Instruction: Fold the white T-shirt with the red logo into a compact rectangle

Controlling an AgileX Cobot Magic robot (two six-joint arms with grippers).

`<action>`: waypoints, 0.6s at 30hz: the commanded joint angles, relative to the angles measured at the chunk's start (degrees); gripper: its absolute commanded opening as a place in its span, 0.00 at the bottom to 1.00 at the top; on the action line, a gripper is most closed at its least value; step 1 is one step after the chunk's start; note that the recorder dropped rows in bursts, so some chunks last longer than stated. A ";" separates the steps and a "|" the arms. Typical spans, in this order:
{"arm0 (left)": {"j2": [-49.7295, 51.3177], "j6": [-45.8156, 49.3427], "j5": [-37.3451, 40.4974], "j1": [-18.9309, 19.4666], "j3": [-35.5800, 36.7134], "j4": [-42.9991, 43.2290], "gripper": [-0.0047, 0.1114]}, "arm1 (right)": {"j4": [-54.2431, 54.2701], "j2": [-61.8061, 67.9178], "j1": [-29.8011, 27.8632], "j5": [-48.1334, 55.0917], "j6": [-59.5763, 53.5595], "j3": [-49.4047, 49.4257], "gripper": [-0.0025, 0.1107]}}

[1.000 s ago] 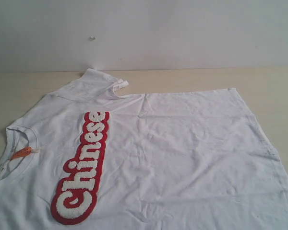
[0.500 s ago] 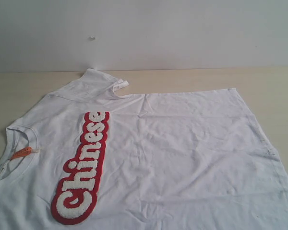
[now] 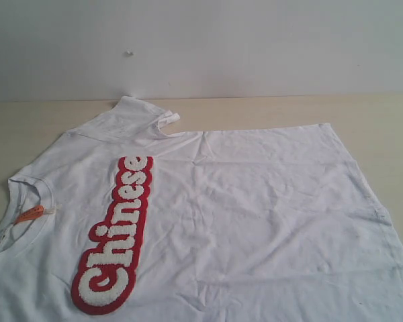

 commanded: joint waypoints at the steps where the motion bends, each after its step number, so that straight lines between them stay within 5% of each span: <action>1: 10.07 0.63 10.30 0.13 -1.41 -0.12 0.04 | -0.20 12.83 -0.27 15.40 -1.91 -5.21 0.02; 8: 27.56 9.86 23.96 0.13 -3.48 -0.12 0.04 | 0.57 31.29 -0.27 35.27 -7.93 -14.37 0.02; 18: 47.59 42.64 44.55 0.13 -6.01 -7.70 0.04 | 4.31 47.77 -0.16 48.73 -29.24 -16.44 0.02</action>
